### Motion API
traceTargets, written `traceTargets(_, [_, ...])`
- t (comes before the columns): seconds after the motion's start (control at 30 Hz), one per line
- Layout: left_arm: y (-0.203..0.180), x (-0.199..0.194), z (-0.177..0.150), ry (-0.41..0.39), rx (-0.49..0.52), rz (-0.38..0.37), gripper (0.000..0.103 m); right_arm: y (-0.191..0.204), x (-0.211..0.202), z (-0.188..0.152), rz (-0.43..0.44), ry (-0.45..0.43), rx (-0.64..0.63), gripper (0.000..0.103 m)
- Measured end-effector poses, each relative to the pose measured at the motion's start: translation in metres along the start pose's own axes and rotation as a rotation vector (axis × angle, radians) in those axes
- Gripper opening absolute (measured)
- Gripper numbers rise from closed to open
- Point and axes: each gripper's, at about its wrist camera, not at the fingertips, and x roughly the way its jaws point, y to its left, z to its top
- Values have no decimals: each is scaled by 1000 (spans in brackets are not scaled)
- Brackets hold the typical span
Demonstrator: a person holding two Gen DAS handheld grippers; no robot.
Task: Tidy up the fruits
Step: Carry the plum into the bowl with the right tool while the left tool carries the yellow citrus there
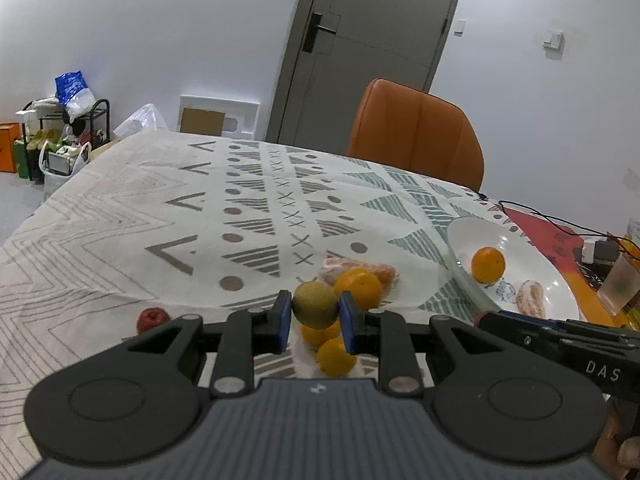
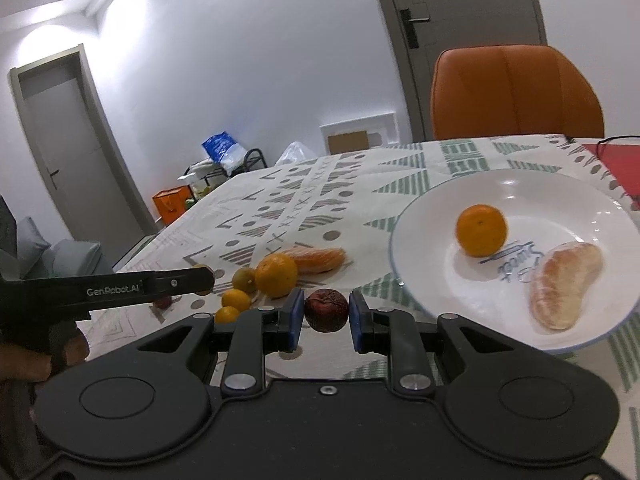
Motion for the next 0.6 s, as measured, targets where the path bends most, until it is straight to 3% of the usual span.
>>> traceTargets(0.6, [-46,8,4,-7,74,-64,24,-36,-29,1,-82,-76,56,23])
